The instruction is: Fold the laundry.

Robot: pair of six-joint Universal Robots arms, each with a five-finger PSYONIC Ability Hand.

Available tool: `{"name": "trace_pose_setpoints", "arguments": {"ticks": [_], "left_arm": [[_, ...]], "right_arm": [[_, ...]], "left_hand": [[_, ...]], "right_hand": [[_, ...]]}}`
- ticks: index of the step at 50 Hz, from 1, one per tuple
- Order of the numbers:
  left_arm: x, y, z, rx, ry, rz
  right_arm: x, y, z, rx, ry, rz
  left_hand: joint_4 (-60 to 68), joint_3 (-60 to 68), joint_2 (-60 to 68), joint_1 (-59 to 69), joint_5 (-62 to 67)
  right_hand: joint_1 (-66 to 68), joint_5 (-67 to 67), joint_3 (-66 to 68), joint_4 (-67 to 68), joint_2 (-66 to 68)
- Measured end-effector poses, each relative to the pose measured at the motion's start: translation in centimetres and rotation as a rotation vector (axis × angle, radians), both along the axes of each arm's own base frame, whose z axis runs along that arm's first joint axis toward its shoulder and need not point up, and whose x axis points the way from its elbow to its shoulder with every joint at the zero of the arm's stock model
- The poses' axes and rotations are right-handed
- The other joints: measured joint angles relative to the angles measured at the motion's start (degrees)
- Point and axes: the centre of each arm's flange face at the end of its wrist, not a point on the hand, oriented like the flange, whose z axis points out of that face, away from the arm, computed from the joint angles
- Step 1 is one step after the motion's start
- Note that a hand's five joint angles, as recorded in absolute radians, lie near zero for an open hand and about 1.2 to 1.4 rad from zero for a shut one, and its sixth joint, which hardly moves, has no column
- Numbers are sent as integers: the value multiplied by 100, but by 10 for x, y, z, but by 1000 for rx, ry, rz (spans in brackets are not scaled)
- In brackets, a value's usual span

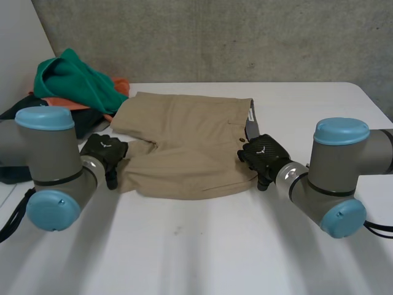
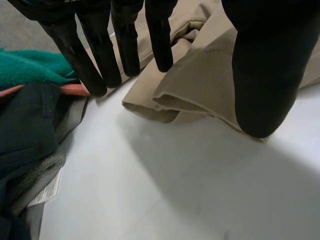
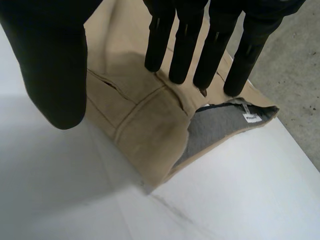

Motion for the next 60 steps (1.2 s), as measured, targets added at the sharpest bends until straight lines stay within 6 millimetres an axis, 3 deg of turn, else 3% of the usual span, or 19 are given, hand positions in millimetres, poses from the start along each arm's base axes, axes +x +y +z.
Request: {"name": "trace_pose_setpoints", "arguments": {"ticks": [2, 5, 6, 7, 9, 18, 25, 33, 36, 40, 43, 47, 54, 55, 57, 60], "left_arm": [[-3, -1, -1, 1, -2, -7], [-8, -1, -4, 6, -4, -24], [-10, 0, -5, 8, -5, -28], [-11, 1, -5, 10, -6, -33], [-13, 2, -5, 14, -7, -39], [-8, 25, 9, 43, -6, -48], [9, 67, 26, 128, -63, -85], [28, 131, 31, 333, -182, -195], [29, 150, 35, 378, -212, -240], [26, 162, 41, 376, -243, -282], [19, 154, 47, 310, -246, -279], [2, 119, 60, 146, -212, -238], [-38, 30, 81, -181, -84, -153], [-40, 25, 82, -198, -78, -147], [-52, -9, 84, -294, -42, -98], [-60, -36, 81, -349, -24, -50]], "right_arm": [[1, -3, -2, -1, -1, -4], [2, -7, -4, -12, -5, -8], [2, -8, -4, -16, -7, -9], [3, -8, -4, -21, -9, -9], [3, -9, -3, -31, -13, -11], [-6, 4, 15, -49, 5, -19], [-36, 39, 31, 65, 169, -10], [-83, 107, 52, 326, 425, 78], [-92, 125, 58, 373, 466, 122], [-94, 133, 63, 365, 464, 158], [-90, 123, 65, 321, 420, 145], [-78, 89, 67, 228, 294, 64], [-51, 17, 75, 23, 51, -108], [-49, 12, 76, 4, 38, -119], [-40, -12, 77, -107, -18, -171], [-33, -30, 75, -204, -50, -202]], "left_hand": [[0, 0, 0, 0, 0], [1437, 1425, 1488, 1596, 1402], [1437, 1425, 1488, 1596, 1402], [2793, 2897, 2915, 3043, 2742], [3961, 3928, 3968, 4000, 3878], [4274, 4229, 4275, 4000, 3995], [4276, 4229, 4275, 4000, 3995], [4277, 4229, 4276, 4000, 3995], [4277, 4229, 4276, 4000, 3995], [4278, 4237, 4283, 4000, 3995], [4279, 4242, 4286, 4000, 3995], [4280, 4243, 4287, 4000, 3995], [4281, 4243, 4288, 4000, 3995], [4281, 4243, 4288, 4000, 3995], [4281, 4243, 4288, 4000, 3995], [4282, 4243, 4288, 4000, 3995]], "right_hand": [[566, 548, 564, 562, 573], [2668, 2793, 2882, 2873, 3025], [2870, 3226, 3323, 3323, 3390], [2963, 3433, 3519, 3537, 3565], [2994, 3591, 3651, 3694, 3606], [2994, 3620, 3664, 3721, 3605], [2994, 3622, 3664, 3722, 3605], [2994, 3623, 3664, 3724, 3606], [2994, 3622, 3665, 3726, 3606], [2994, 3630, 3665, 3727, 3605], [3041, 3661, 3685, 3728, 3605], [3192, 3687, 3689, 3728, 3605], [3192, 3708, 3689, 3728, 3606], [3192, 3708, 3689, 3728, 3605], [3192, 3710, 3689, 3728, 3605], [3192, 3709, 3689, 3729, 3605]]}}
